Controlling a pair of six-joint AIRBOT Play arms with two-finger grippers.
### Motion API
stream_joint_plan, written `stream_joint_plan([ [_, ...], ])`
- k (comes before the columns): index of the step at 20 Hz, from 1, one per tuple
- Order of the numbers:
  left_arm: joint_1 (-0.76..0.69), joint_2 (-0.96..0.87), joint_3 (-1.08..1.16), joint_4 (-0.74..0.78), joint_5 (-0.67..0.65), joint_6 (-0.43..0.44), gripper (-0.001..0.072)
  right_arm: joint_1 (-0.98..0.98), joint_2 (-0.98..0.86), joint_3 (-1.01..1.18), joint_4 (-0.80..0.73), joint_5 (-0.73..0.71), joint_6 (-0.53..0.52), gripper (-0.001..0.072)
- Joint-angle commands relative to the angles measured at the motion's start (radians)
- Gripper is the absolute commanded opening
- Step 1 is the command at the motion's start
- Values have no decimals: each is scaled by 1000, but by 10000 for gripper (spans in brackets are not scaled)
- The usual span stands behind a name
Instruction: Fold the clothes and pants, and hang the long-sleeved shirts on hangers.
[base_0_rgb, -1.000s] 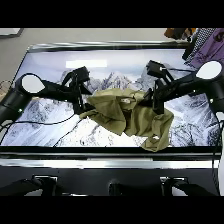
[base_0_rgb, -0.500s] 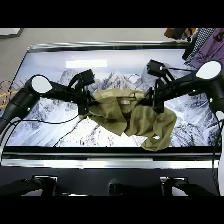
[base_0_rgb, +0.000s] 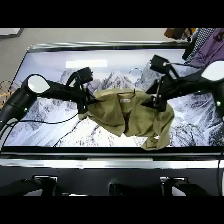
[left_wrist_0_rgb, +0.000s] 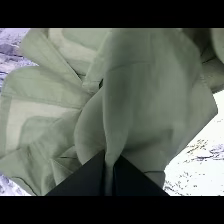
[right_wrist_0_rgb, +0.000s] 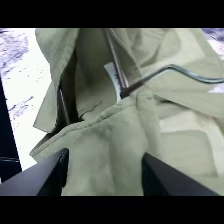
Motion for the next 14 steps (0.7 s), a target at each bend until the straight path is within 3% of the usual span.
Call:
stream_joint_plan([
  [1,-1,26,0,2,-3,20,18,-53,84,0,-63,-24,105,513],
  [8,-53,91,0,11,-3,19,18,-360,166,-34,-73,-1,97,528],
  [14,-65,123,0,10,-3,19,17,-383,109,-216,14,1,-87,533],
])
